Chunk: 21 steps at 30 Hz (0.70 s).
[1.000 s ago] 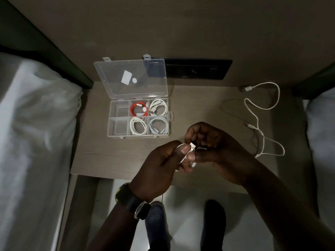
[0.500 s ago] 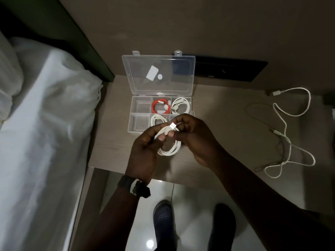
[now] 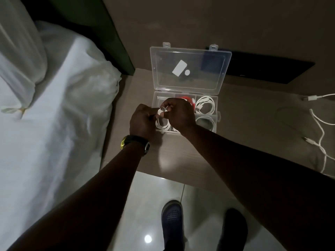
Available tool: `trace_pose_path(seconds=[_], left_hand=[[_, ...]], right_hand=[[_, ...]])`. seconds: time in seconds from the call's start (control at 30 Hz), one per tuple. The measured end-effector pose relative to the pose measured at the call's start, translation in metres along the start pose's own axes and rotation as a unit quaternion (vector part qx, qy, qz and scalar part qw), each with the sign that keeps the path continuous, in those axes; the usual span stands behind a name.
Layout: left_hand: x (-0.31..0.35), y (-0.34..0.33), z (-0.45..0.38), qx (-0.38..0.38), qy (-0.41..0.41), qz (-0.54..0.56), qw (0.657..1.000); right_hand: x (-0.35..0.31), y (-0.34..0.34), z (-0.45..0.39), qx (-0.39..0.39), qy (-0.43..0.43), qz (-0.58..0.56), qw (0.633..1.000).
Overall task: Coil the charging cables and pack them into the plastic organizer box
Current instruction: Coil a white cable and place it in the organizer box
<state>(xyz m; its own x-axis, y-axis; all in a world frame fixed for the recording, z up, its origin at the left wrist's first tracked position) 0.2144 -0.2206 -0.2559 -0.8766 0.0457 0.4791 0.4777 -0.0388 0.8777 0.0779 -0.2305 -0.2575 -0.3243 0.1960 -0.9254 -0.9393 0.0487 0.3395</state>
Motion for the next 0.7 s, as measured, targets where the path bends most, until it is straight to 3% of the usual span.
trace_pose_path(seconds=[0.17,0.3,0.47,0.7], left_hand=[[0.002,0.001,0.004,-0.001,-0.021,-0.04,0.999],[0.007,0.005,0.017,0.015,-0.029,-0.019,0.999],[-0.001,-0.002,0.026,0.003,-0.052,-0.047,0.998],[-0.005,-0.013,0.028,0.006,0.053,-0.02,0.998]], right_hand=[[-0.002,-0.005,-0.001,-0.062,0.109,0.17,0.977],[-0.006,-0.011,0.002,-0.121,0.205,0.302,0.923],[0.009,-0.009,0.016,-0.13,0.312,0.384,0.859],[0.0,-0.005,0.018,-0.097,0.25,0.343,0.9]])
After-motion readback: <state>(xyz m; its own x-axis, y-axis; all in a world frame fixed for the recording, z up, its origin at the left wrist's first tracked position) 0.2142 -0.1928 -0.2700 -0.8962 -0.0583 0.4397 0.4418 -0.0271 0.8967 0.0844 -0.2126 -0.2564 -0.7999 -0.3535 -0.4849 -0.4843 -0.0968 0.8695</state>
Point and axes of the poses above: each hand's wrist, its own z-axis away from the middle knuckle, its own y-axis out of the back of the hand, x = y × z, the point moved 3 cm from there along -z, towards the middle knuckle, and after that the axes turned 9 degrees about -z, right-handed, at the moved point
